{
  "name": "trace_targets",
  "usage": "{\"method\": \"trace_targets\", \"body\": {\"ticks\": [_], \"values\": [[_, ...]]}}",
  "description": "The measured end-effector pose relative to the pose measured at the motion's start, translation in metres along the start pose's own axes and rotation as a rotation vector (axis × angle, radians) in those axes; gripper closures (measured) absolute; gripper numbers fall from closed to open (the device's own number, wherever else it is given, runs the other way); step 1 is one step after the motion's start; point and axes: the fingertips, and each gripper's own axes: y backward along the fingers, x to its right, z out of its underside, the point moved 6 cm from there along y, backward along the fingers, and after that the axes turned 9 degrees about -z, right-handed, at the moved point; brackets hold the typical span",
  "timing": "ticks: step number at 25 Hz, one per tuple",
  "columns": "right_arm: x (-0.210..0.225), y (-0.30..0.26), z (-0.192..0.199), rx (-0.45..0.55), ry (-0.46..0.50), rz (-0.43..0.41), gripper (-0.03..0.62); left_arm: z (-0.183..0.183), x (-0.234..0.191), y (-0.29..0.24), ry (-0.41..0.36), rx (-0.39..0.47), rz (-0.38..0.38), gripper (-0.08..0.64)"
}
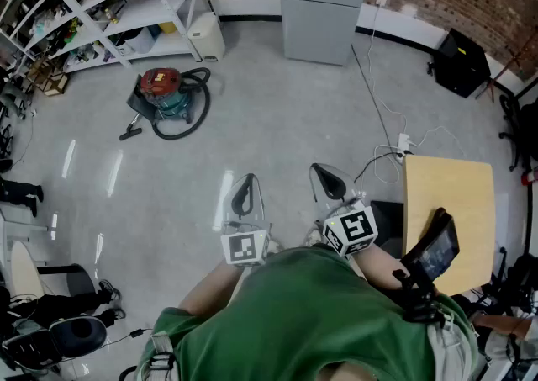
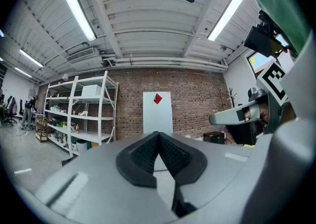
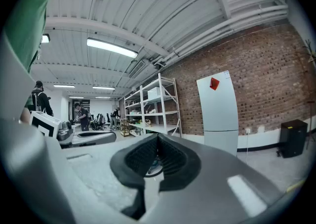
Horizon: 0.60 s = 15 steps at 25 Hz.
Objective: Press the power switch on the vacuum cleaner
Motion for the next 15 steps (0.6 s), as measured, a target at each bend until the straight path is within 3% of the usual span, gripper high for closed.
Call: {"method": "trace_targets", "body": {"ticks": [15], "values": [[0.0066,0.0053,-0.0065,0.023,-0.004,0.014,0.589,-0.005,0.0095,-0.0084,-0.002,-0.005,0.025,0.554]]}}
